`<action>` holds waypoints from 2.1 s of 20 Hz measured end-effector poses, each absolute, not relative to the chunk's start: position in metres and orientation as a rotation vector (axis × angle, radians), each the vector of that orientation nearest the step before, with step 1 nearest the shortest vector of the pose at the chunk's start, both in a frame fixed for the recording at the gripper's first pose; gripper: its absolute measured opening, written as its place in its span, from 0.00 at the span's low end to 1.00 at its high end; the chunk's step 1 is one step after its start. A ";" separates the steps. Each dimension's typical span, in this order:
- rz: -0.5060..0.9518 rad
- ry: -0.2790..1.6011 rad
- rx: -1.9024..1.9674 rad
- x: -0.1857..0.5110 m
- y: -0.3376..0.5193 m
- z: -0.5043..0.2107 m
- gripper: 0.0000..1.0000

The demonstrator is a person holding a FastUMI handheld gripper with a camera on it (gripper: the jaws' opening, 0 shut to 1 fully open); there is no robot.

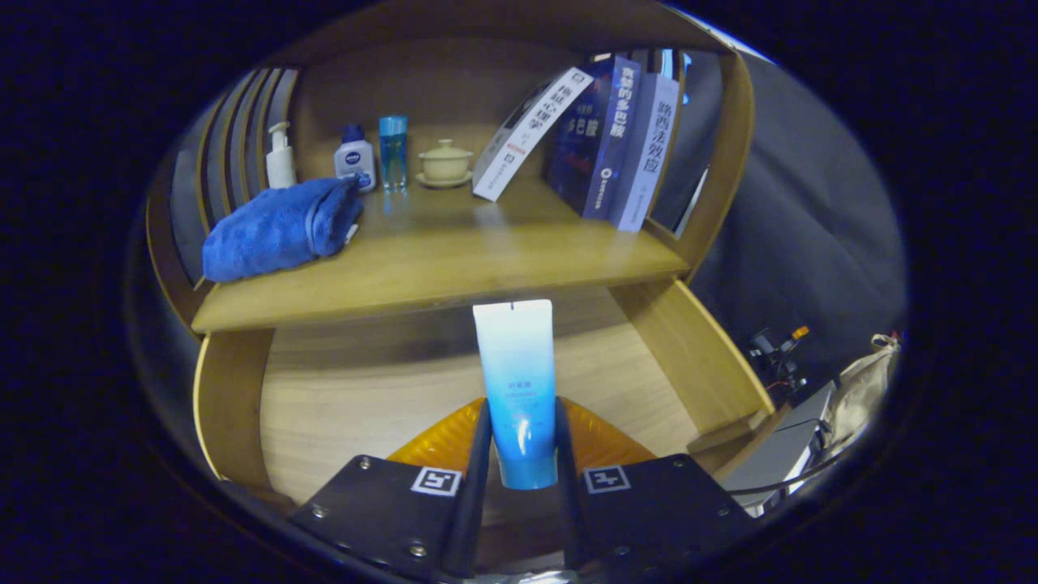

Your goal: Pull open the drawer, take out the items inside it, and place them on the countertop above the cabinet.

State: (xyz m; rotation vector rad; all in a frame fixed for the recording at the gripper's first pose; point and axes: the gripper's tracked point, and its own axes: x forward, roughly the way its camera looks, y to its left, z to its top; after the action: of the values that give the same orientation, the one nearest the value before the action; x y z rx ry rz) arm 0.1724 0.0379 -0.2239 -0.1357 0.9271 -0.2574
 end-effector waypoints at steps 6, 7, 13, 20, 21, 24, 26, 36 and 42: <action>-0.285 0.806 -0.151 0.190 0.039 -0.166 0.40; -0.276 0.787 -0.141 0.197 0.043 -0.162 0.40; -0.210 0.782 -0.111 0.252 0.058 -0.168 0.40; -0.091 0.843 -0.052 0.298 0.090 -0.205 0.40; -0.080 0.854 -0.040 0.303 0.093 -0.210 0.40; -0.047 0.895 -0.023 0.315 0.097 -0.225 0.40; -0.025 0.915 -0.012 0.319 0.098 -0.233 0.40; 0.015 0.861 0.003 0.333 0.096 -0.233 0.54; 0.046 0.597 -0.003 0.321 0.099 -0.157 0.94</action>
State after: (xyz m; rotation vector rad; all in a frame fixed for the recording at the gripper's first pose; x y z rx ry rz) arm 0.3213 0.0994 -0.1572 -0.0033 0.5970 0.0461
